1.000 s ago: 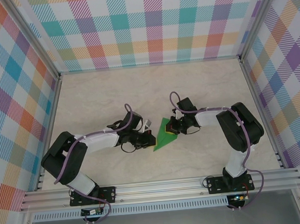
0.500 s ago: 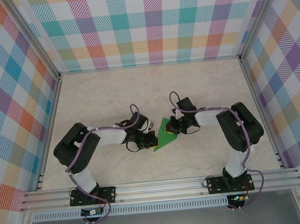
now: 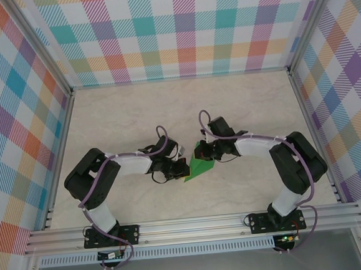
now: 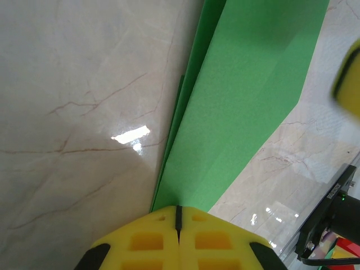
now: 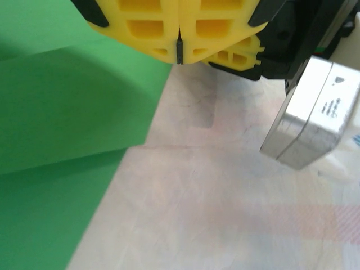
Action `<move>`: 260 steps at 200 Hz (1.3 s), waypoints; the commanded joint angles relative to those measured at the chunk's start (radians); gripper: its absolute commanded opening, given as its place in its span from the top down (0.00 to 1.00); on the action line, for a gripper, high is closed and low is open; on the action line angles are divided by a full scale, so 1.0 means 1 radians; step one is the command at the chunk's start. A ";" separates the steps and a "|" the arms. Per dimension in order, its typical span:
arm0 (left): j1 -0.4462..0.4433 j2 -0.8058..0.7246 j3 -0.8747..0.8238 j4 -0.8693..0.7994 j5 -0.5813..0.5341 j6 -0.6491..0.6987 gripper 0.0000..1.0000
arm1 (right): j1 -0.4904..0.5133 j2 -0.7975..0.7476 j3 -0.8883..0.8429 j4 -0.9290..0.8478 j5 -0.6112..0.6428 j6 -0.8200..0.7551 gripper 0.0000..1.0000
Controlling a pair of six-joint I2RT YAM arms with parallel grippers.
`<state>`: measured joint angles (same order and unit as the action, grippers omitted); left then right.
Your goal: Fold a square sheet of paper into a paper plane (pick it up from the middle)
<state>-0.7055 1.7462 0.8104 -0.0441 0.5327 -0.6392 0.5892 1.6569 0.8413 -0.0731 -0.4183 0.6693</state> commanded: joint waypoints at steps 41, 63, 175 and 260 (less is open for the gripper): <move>-0.006 0.032 -0.034 -0.067 -0.042 0.012 1.00 | 0.067 0.054 -0.041 0.064 0.019 0.063 1.00; -0.006 0.030 -0.037 -0.060 -0.043 0.007 1.00 | 0.077 0.070 -0.048 0.071 0.022 0.073 1.00; -0.005 0.012 -0.075 -0.140 -0.069 0.004 1.00 | -0.091 0.143 -0.058 0.051 0.111 -0.046 1.00; -0.006 0.022 -0.065 -0.137 -0.050 0.013 1.00 | -0.366 0.169 0.083 -0.025 0.093 -0.097 1.00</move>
<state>-0.7055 1.7325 0.7731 0.0032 0.5297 -0.6392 0.2844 1.8225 0.8799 -0.0303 -0.4767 0.6109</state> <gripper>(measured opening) 0.040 0.045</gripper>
